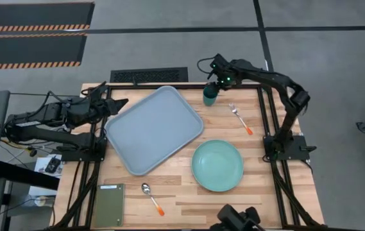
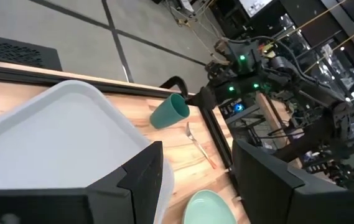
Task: Pick and place plate/cup/fork/spoon on tray
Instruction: Put the teal cup on the gray tray
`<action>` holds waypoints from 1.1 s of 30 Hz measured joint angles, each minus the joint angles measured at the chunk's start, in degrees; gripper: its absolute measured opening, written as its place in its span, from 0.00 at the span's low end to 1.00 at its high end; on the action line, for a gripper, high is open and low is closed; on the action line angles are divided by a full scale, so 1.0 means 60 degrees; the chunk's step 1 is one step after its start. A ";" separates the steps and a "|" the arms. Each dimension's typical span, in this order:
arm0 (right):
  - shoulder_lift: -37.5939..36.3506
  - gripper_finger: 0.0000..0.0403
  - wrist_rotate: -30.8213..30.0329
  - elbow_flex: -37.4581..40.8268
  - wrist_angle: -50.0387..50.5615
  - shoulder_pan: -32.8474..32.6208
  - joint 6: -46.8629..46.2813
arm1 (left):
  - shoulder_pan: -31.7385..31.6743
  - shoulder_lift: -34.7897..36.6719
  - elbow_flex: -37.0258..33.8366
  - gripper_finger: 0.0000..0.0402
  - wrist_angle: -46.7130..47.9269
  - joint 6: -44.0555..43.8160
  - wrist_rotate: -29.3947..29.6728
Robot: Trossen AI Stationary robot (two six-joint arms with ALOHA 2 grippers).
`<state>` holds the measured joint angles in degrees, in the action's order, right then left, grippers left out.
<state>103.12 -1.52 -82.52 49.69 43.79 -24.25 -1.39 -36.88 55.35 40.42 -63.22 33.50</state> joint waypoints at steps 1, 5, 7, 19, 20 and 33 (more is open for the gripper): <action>0.0075 0.61 0.0015 0.0000 -0.0009 0.0007 0.0037 | 0.0000 0.0000 0.0000 0.45 0.0027 0.0000 0.0016; 0.0271 0.55 0.0016 -0.0003 -0.0004 0.0001 0.0064 | 0.0000 0.0000 0.0000 0.45 0.0113 0.0000 0.0066; 0.0344 0.49 0.0023 -0.0003 -0.0105 -0.0049 0.0062 | 0.0000 0.0000 0.0000 0.45 0.0188 0.0000 0.0114; 0.0352 0.03 0.0008 -0.0003 -0.0131 -0.0040 0.0155 | 0.0000 -0.0261 0.0000 0.45 0.0436 -0.0008 0.0282; 0.0352 0.04 0.0006 -0.0004 -0.0125 -0.0040 0.0152 | 0.0000 -0.0307 0.0000 0.45 0.0466 -0.0034 0.0279; -0.0088 0.02 -0.0342 -0.2568 0.1470 -0.0481 0.0356 | 0.0000 -0.0619 0.0000 0.45 0.0460 -0.0062 0.0217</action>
<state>102.59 -3.57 -97.93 58.50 40.90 -22.11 -1.39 -40.60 55.35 43.18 -63.59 34.81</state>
